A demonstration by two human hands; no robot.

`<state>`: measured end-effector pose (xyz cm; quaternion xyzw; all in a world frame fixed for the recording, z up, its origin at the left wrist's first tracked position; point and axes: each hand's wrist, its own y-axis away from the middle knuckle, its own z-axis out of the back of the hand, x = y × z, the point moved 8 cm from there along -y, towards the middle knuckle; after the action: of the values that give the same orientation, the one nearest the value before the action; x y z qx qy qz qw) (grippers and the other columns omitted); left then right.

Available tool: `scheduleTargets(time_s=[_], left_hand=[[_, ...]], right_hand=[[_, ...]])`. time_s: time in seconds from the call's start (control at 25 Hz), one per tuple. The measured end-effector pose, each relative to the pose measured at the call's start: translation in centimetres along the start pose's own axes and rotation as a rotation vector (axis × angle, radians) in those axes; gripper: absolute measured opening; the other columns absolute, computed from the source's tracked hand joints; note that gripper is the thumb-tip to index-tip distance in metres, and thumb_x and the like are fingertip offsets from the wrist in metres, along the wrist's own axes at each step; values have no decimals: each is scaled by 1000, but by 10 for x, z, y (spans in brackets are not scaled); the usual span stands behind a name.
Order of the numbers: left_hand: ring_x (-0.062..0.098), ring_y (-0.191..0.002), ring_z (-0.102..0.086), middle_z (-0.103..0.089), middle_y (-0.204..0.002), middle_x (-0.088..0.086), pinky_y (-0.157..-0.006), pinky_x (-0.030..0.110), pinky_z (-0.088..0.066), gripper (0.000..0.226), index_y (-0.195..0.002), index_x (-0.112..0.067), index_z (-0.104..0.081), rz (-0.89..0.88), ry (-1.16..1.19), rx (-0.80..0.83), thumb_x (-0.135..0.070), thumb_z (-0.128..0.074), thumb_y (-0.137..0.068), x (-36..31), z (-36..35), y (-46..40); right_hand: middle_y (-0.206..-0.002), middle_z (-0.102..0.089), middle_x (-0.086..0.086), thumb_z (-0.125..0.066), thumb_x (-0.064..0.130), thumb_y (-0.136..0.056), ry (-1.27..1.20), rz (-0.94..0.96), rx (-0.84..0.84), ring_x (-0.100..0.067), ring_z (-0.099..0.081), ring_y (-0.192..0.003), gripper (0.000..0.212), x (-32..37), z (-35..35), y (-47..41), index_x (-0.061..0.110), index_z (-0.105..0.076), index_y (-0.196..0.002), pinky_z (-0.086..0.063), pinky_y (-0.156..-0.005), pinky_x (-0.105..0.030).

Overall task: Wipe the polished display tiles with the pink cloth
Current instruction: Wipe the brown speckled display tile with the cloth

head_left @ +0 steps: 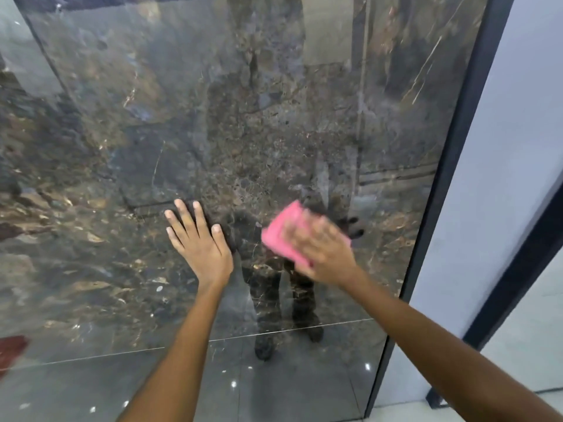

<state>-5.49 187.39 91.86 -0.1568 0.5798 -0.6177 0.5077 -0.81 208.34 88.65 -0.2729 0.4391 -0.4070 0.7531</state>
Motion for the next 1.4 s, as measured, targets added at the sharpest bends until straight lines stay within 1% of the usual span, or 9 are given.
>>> scheduleTargets(time_s=[0.12,0.4,0.52,0.64,0.72,0.88,1.04,1.24,1.4], left_hand=[[24,-150,11,11,-163,-1,-121,41,4,54,-156,-25,0,-149,-50,-5,-40,-12,-105,13,-8,5],[19,-150,10,11,-163,-6,-121,41,1,54,-156,-27,1,-206,-49,-58,-41,-9,-105,10,-10,2],[23,-151,7,-6,-160,15,-121,41,2,55,-156,-28,-1,-179,-24,-62,-44,-8,-104,15,-9,7],[24,-151,6,-21,-150,25,-121,42,1,55,-156,-26,-2,-188,-6,-63,-42,-11,-104,14,-8,7],[36,-148,-2,-20,-150,26,-121,44,2,56,-156,-26,-1,-202,-8,-49,-42,-14,-104,11,-6,3],[35,-148,8,1,-162,12,-114,49,16,63,-156,-32,-2,-106,-39,115,-47,-27,-99,-8,-17,39],[24,-148,21,15,-162,-11,-108,68,0,56,-154,-38,2,-216,-72,299,-49,-18,-103,-26,-58,130],[29,-148,20,15,-163,-5,-112,59,7,57,-157,-29,0,-231,-117,162,-44,-19,-105,-10,-79,133],[30,-148,18,15,-162,-5,-114,57,10,58,-156,-29,4,-234,-86,102,-44,-18,-104,-10,-79,135]], right_hand=[[-155,-29,6,-80,33,-66,82,451,382,-24,-17,-145,93,55,-49,115,21,-36,-147,9,-120,-42],[-160,-14,0,-62,27,-80,-111,-527,-296,-21,0,-148,75,-48,46,-41,19,-29,-147,-14,-116,-46],[-158,-19,-4,-68,33,-77,31,-94,-23,-29,-2,-148,93,57,-22,-23,17,-15,-153,1,-119,-49],[-149,-40,8,-82,24,-63,141,553,520,-20,-34,-138,92,129,-92,113,24,-41,-144,12,-118,-48],[-144,-47,13,-85,23,-58,107,704,570,-13,-44,-133,88,110,-82,155,28,-50,-138,12,-119,-45],[-159,-16,3,-57,28,-85,-4,160,124,-22,-4,-147,81,-20,3,75,23,-14,-153,4,-120,-40],[-161,-1,9,-56,34,-80,40,-512,-188,-22,0,-149,81,-98,38,53,24,-20,-152,-9,-118,-42],[-154,-23,0,-75,30,-71,149,123,467,-28,-19,-142,114,12,-57,203,20,2,-155,-4,-118,-43],[-157,-18,1,-63,42,-80,111,216,241,-23,-14,-145,100,-24,-26,155,21,0,-154,0,-118,-38]])
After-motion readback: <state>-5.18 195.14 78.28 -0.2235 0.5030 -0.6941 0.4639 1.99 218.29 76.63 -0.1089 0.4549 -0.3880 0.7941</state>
